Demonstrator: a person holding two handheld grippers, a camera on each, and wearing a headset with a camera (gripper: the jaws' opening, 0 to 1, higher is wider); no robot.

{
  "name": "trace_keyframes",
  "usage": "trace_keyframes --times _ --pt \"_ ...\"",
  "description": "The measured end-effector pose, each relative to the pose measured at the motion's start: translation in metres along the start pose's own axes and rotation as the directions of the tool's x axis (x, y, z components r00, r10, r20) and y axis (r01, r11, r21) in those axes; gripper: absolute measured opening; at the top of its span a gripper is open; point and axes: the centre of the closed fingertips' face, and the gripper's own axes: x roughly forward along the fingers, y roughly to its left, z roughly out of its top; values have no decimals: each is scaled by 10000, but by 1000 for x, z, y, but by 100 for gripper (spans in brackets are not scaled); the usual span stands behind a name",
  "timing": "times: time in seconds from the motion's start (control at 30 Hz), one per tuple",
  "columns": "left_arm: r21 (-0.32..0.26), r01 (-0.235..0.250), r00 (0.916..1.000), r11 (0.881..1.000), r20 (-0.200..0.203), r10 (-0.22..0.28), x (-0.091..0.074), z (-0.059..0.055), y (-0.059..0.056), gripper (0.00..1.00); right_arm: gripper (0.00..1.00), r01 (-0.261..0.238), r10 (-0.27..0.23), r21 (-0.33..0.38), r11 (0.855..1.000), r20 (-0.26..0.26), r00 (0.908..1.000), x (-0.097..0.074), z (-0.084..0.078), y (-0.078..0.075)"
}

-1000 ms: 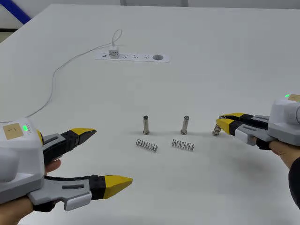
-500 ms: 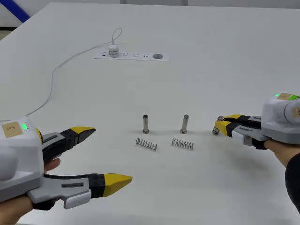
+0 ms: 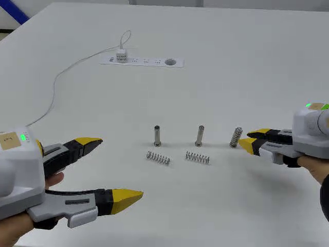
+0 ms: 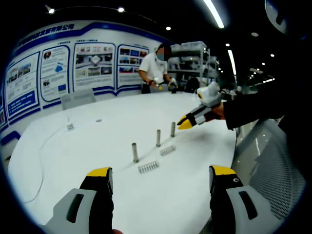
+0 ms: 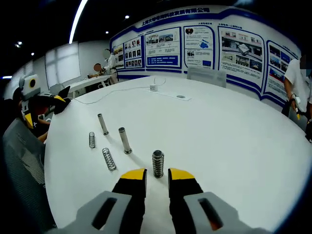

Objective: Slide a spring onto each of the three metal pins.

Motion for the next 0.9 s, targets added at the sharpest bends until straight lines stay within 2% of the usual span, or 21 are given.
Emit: trace_keyframes --times 0.27,0.57,0.73,0.9 --pt "24 53 10000 10000 26 -53 0 0 -1 83 18 -485 476 -273 9984 -348 9983 -5 0 23" --pt "35 46 10000 10000 64 -46 0 2 -1 83 18 -1153 1121 -662 9911 -502 9924 1 8 48" --pt "32 34 10000 10000 62 -35 -1 1 -1 83 18 -1554 1496 -1066 9821 -605 9869 10 16 59" --pt "35 32 10000 10000 56 -32 -1 2 -1 83 17 -2071 1948 -1598 9652 -894 9768 22 21 74"
